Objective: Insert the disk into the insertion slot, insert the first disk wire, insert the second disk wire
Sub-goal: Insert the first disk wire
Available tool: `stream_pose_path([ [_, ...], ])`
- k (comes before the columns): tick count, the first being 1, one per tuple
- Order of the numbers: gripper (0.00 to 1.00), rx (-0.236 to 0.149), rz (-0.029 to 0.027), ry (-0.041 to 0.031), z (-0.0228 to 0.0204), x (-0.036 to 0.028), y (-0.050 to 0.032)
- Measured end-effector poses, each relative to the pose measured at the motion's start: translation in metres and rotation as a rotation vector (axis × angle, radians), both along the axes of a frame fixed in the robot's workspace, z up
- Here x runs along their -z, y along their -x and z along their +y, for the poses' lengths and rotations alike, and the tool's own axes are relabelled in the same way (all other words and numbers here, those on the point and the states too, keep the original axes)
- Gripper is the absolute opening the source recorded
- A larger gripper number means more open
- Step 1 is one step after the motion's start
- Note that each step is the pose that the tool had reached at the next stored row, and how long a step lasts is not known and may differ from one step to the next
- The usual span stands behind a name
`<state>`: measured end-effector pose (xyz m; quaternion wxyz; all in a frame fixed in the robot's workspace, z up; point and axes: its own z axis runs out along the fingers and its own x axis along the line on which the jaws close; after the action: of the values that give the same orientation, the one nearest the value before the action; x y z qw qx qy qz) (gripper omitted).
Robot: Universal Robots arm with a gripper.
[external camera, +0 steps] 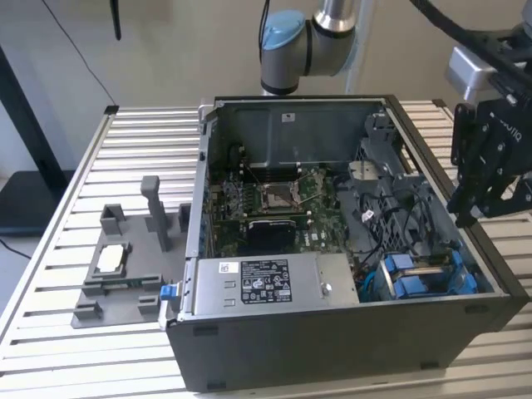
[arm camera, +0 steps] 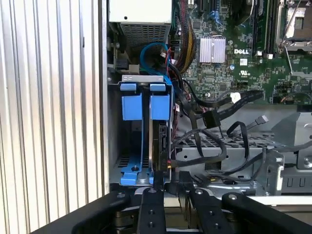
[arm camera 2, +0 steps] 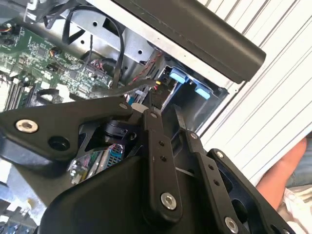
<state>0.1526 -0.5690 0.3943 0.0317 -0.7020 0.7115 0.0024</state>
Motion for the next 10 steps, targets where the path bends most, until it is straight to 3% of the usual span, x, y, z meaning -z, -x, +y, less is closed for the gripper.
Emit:
stream_pose_path([
  [2,0.27,0.0,0.0,0.0003,0.0,-0.0062,0.0001],
  [10,0.27,0.0,-0.0013,0.0004,0.001,-0.0067,0.0006],
])
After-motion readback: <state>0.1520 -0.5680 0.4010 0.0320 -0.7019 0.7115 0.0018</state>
